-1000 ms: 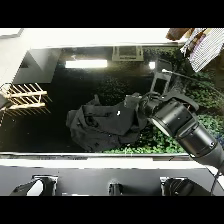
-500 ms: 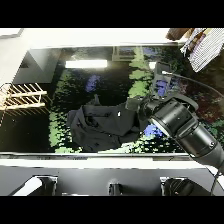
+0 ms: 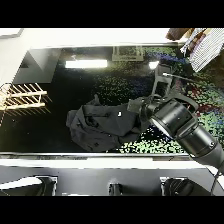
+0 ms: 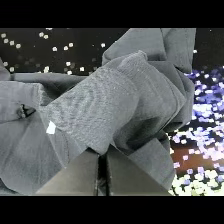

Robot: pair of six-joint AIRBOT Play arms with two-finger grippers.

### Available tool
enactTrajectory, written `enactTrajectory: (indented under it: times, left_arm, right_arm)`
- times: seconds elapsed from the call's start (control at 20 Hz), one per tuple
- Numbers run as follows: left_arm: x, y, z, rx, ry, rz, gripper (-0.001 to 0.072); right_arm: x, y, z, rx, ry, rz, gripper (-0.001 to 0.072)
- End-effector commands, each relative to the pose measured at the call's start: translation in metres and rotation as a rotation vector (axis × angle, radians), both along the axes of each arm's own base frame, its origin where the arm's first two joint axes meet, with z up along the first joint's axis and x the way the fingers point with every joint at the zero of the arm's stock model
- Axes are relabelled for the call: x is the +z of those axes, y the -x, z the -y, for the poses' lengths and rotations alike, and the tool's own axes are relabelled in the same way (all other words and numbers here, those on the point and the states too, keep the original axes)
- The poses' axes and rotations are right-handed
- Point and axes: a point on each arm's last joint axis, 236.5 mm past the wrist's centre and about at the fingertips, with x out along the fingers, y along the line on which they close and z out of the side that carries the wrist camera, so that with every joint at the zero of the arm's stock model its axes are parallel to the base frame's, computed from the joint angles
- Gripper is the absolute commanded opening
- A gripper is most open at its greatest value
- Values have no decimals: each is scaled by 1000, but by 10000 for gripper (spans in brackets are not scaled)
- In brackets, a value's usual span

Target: Fold the clothes and pants, and hang the long-sleeved shirts on hangers.

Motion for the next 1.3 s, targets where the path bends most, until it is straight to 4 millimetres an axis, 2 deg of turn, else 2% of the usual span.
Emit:
enactTrajectory:
  times: [0.0, 0.15, 0.35, 0.55, 0.8, 1.1, 1.15, 1.2, 1.25]
  left_arm:
    - [-24, -12, -12, -66, -10, 20, 702]
    - [-36, -16, -21, -63, -24, 25, 702]
    - [-57, -24, -19, -98, 8, 30, 702]
    - [-61, -27, -26, -132, -31, 25, 700]
    - [-75, -26, -22, -136, -1, 11, 698]
    - [-95, -36, -7, -174, 42, -14, 697]
    - [-97, -39, -5, -182, 44, -18, 665]
    - [-98, -39, -4, -193, 38, -29, 547]
    - [-99, -39, -3, -206, 31, -43, 469]
  right_arm:
    - [0, 0, 0, -3, -1, -2, 34]
    - [-2, 3, 3, -10, 11, -15, 34]
    - [-5, 6, 7, -19, 24, -32, 34]
    - [-5, 7, 8, -22, 29, -36, 34]
    - [-10, 7, 10, -28, 46, -52, 35]
    - [-13, 8, 11, -30, 54, -62, 35]
    - [-13, 8, 11, -30, 53, -61, 35]
    - [-13, 8, 11, -31, 54, -62, 35]
    - [-13, 8, 11, -30, 53, -61, 35]
